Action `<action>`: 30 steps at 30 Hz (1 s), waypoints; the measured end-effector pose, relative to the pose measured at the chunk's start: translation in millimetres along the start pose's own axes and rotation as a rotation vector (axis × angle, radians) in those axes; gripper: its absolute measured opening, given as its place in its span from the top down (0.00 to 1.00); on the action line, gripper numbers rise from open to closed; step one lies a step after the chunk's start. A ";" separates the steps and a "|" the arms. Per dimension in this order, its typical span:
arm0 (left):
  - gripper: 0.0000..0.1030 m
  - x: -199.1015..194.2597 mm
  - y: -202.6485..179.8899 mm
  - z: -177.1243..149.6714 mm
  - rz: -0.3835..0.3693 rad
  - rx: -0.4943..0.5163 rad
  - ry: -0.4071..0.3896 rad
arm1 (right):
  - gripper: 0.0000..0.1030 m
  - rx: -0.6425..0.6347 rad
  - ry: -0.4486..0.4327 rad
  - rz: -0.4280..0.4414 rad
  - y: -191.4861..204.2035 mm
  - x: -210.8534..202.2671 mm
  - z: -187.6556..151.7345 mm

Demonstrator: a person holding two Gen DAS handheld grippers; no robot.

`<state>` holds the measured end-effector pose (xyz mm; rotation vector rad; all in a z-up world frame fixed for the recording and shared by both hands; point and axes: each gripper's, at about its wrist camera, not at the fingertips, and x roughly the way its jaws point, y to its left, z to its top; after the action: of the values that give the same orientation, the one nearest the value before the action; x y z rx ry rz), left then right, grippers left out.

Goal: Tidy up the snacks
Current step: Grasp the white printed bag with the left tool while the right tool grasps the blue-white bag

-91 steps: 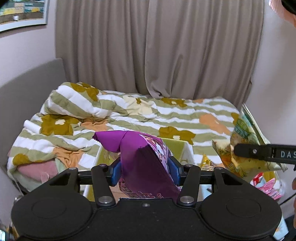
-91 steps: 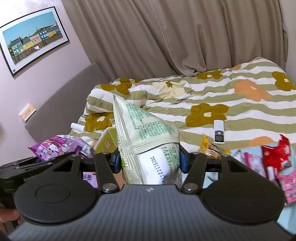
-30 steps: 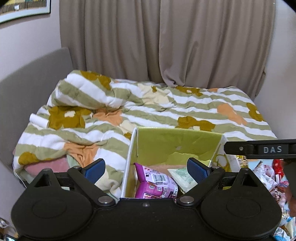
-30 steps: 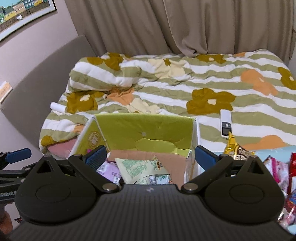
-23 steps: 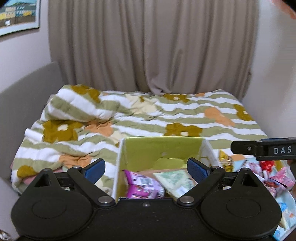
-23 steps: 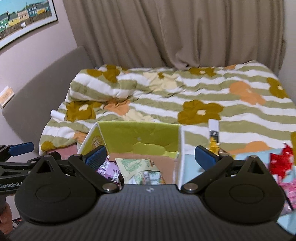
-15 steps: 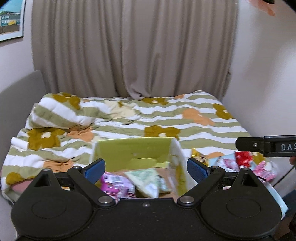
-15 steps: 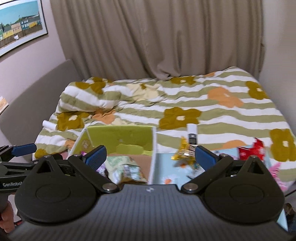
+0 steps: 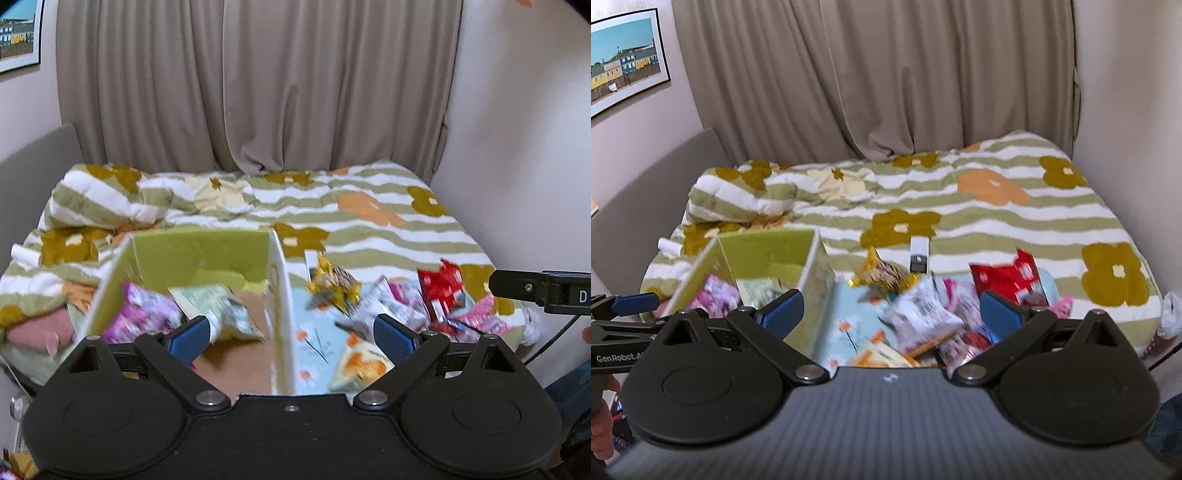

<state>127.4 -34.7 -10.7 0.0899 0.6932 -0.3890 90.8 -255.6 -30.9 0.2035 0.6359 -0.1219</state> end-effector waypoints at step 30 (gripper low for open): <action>0.13 129.1 -99.3 -84.6 0.063 0.183 0.302 | 0.00 0.021 0.348 0.012 -124.7 88.0 -86.1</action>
<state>129.1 -150.1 -153.4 0.3481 0.9490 -0.3813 89.6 -361.9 -170.2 0.2517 0.9802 -0.0826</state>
